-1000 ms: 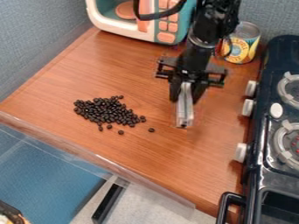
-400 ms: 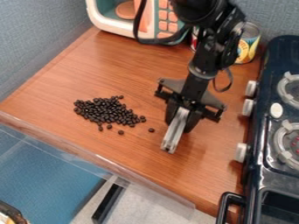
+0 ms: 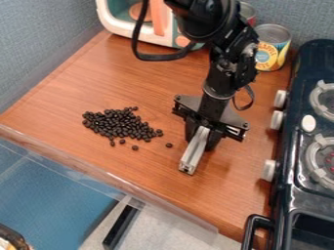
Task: Sweep into pile
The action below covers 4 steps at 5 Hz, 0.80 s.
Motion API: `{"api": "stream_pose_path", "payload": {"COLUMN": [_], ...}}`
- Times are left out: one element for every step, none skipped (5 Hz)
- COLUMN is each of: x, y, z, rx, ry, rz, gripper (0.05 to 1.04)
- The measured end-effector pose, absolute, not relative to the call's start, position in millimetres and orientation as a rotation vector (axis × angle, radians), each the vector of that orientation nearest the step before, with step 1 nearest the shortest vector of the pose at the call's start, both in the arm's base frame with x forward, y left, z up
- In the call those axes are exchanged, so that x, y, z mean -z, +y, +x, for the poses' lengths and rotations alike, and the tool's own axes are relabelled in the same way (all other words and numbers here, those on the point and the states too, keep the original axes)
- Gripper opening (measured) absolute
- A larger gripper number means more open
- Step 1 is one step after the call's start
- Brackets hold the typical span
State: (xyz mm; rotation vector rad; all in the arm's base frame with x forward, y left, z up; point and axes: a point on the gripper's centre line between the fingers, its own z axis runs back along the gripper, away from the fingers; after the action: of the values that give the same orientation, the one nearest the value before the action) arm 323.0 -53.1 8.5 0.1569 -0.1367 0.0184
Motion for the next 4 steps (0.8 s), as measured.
{"api": "stream_pose_path", "payload": {"x": [-8,-9,-9,-9], "y": [-35,-5,22,36], "z": [321,321,319,317], "rx": [-0.015,-0.044,-0.079,-0.099], "ry": [-0.14,-0.155,-0.136,-0.122], "rz": [0.141,0.134,0.12,0.109], "gripper": [0.385,0.385,0.385,0.385]}}
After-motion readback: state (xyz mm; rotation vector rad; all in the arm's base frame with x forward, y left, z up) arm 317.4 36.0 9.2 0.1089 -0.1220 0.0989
